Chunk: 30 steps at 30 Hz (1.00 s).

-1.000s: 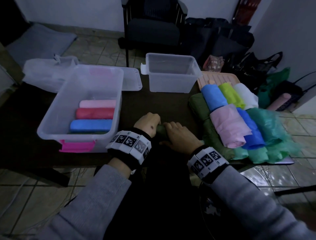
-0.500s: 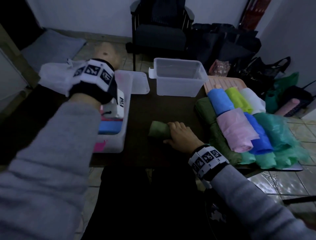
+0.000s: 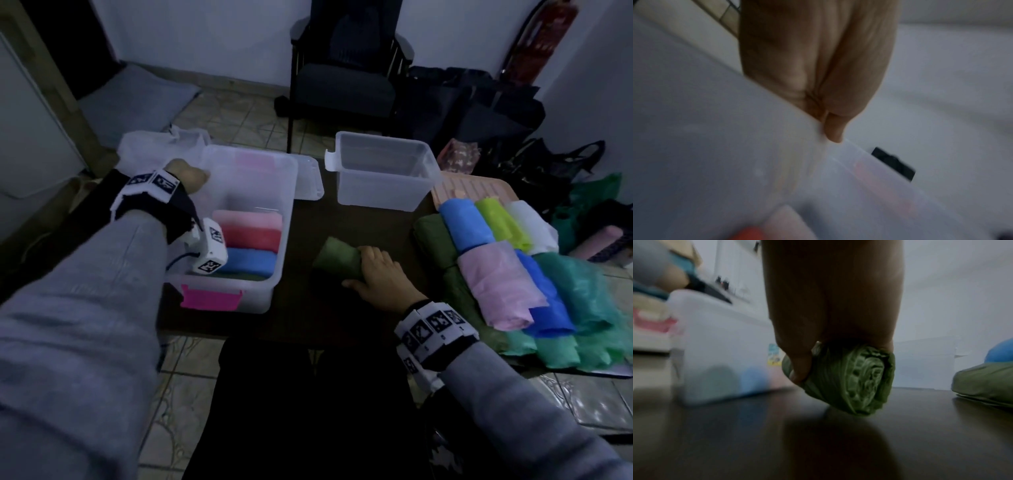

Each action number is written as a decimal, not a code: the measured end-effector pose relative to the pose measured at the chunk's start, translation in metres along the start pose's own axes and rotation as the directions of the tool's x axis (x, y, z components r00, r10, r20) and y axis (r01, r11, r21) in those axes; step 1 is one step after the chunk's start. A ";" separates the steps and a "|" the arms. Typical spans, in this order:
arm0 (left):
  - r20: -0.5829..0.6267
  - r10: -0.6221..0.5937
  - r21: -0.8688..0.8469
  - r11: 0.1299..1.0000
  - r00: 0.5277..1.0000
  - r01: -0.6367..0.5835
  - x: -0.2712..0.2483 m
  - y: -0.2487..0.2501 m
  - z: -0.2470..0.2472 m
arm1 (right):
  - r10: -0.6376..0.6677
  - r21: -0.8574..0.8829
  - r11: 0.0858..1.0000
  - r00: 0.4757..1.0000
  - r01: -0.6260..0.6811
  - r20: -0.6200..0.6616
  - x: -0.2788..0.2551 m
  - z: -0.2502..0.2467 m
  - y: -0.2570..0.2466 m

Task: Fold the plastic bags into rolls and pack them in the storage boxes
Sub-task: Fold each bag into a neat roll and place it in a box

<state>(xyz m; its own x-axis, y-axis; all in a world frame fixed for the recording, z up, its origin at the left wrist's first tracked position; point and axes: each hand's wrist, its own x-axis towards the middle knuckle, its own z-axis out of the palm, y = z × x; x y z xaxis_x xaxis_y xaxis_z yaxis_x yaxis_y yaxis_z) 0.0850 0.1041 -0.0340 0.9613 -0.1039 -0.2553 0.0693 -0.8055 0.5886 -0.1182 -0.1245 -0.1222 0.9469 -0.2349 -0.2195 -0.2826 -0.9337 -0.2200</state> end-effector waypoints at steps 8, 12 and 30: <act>-0.134 0.057 -0.267 0.959 0.989 -0.091 -0.018 -0.016 0.000 | 0.005 0.254 0.956 0.854 0.149 -0.520 0.015 -0.061 -0.044; -0.220 0.070 -0.464 0.870 0.973 -0.168 -0.040 -0.019 0.004 | -0.129 0.122 0.934 0.636 0.335 -0.761 0.016 -0.085 -0.090; -0.436 0.271 -0.235 0.886 0.858 -0.400 -0.094 -0.020 0.006 | -0.284 -0.376 0.918 0.867 0.122 -0.410 0.060 -0.071 -0.150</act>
<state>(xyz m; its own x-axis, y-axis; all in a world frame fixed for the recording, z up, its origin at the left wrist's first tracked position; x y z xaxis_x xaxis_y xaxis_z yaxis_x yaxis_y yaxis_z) -0.0086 0.1263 -0.0266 0.9600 -0.0536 0.2747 -0.2600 -0.5347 0.8041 -0.0082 -0.0182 -0.0349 0.9638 -0.0497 0.2618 -0.0859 -0.9880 0.1286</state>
